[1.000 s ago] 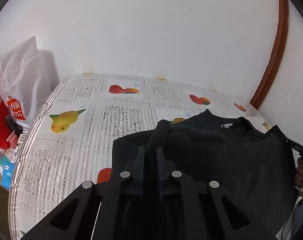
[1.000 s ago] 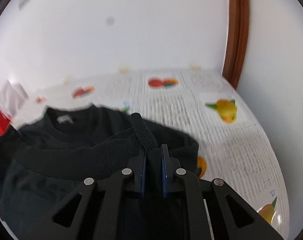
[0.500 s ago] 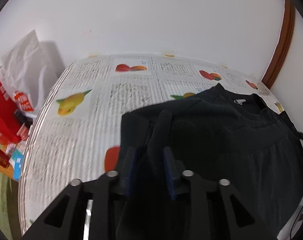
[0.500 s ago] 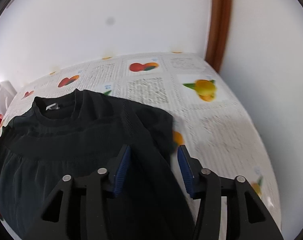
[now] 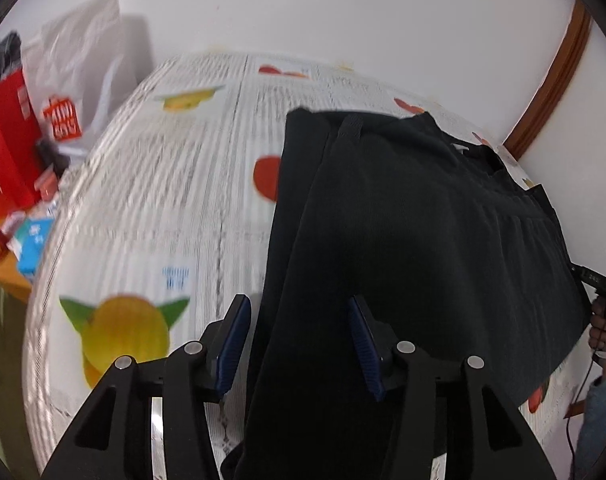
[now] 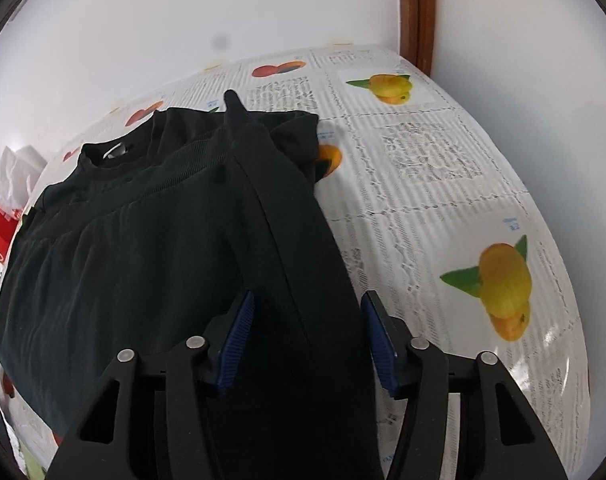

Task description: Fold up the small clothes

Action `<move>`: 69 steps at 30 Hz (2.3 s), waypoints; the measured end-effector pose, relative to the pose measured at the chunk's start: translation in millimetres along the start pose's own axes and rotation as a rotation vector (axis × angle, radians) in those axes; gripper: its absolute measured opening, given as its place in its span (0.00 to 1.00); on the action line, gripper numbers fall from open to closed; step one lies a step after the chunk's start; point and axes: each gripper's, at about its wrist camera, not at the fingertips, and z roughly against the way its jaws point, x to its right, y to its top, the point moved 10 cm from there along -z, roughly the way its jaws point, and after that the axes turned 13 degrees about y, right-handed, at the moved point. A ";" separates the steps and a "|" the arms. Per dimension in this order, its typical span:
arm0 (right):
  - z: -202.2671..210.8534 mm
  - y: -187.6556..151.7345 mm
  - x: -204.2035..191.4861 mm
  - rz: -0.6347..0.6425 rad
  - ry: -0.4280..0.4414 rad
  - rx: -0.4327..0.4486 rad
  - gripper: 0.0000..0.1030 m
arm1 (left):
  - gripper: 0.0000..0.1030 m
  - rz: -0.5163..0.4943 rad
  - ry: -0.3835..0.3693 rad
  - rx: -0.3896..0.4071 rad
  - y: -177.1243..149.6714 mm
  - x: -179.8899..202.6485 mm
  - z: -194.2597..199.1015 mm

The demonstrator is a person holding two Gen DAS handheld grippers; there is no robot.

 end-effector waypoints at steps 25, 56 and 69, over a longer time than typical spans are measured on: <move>2.4 69.9 62.2 0.004 -0.157 0.081 0.10 | 0.11 -0.036 -0.001 0.068 42.8 93.5 -26.4; -10.8 -23.6 -246.3 0.284 0.068 0.131 0.39 | 0.23 0.080 0.282 0.087 -36.8 -73.7 17.7; -30.6 -76.1 -303.9 0.417 -0.038 0.092 0.56 | 0.51 0.013 0.261 0.115 -29.7 -73.7 9.0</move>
